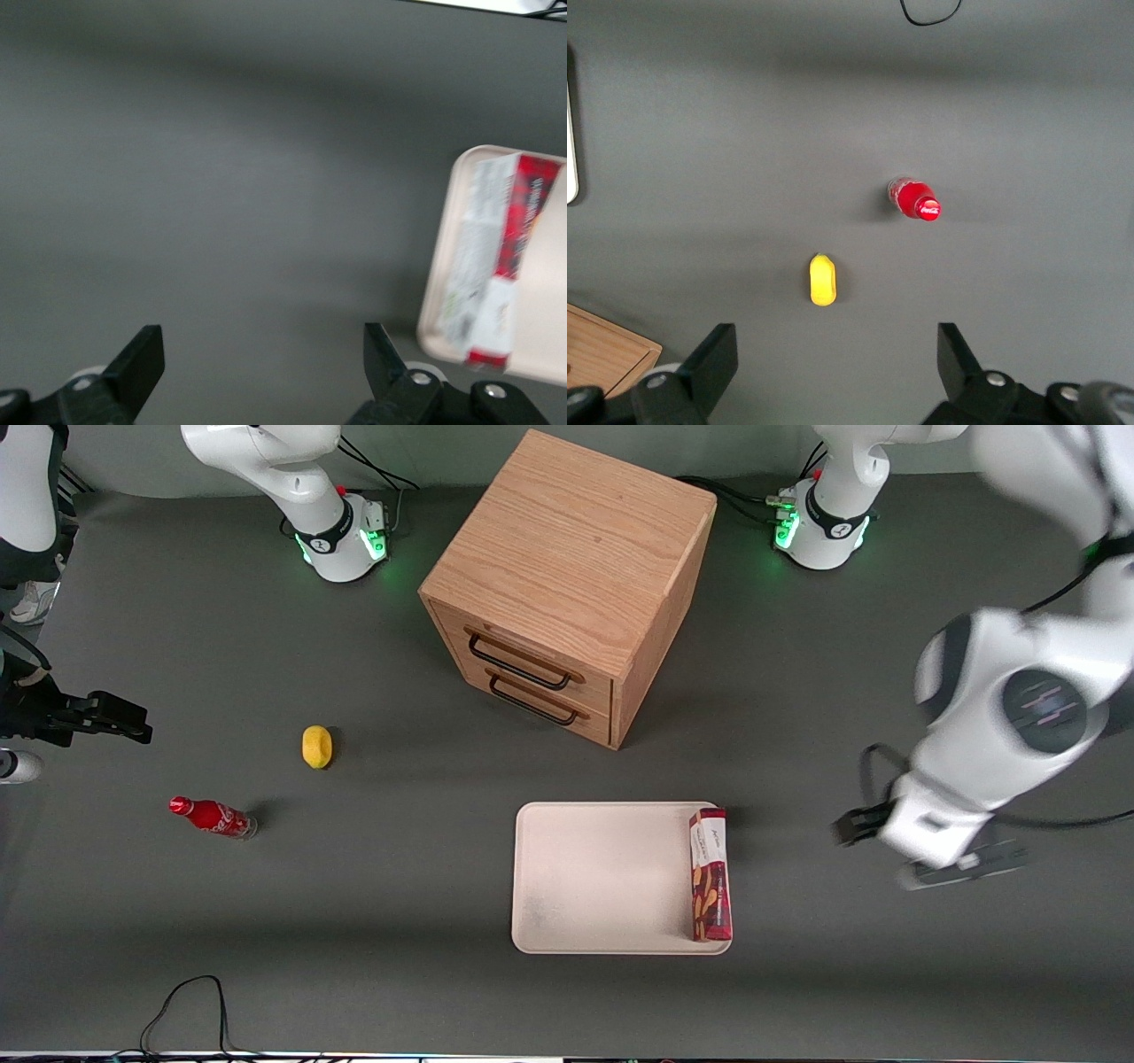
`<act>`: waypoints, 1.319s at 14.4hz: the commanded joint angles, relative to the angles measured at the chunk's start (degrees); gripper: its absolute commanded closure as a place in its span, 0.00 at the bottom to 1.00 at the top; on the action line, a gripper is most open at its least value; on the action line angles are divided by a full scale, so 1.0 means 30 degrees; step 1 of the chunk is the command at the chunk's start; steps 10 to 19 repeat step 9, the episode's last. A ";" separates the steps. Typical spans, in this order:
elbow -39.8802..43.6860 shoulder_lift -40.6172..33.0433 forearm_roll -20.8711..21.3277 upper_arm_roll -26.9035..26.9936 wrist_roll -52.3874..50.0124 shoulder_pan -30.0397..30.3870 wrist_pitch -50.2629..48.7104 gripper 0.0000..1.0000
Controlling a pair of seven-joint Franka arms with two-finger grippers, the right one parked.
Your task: Place red cookie box on tray
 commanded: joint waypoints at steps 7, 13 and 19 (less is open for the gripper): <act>-0.4577 -0.6742 -0.3285 0.0873 0.6273 0.2370 -0.2475 0.00; -0.4577 -0.6919 -0.3285 0.0873 0.6275 0.2341 -0.2535 0.00; -0.4577 -0.6919 -0.3285 0.0873 0.6275 0.2341 -0.2535 0.00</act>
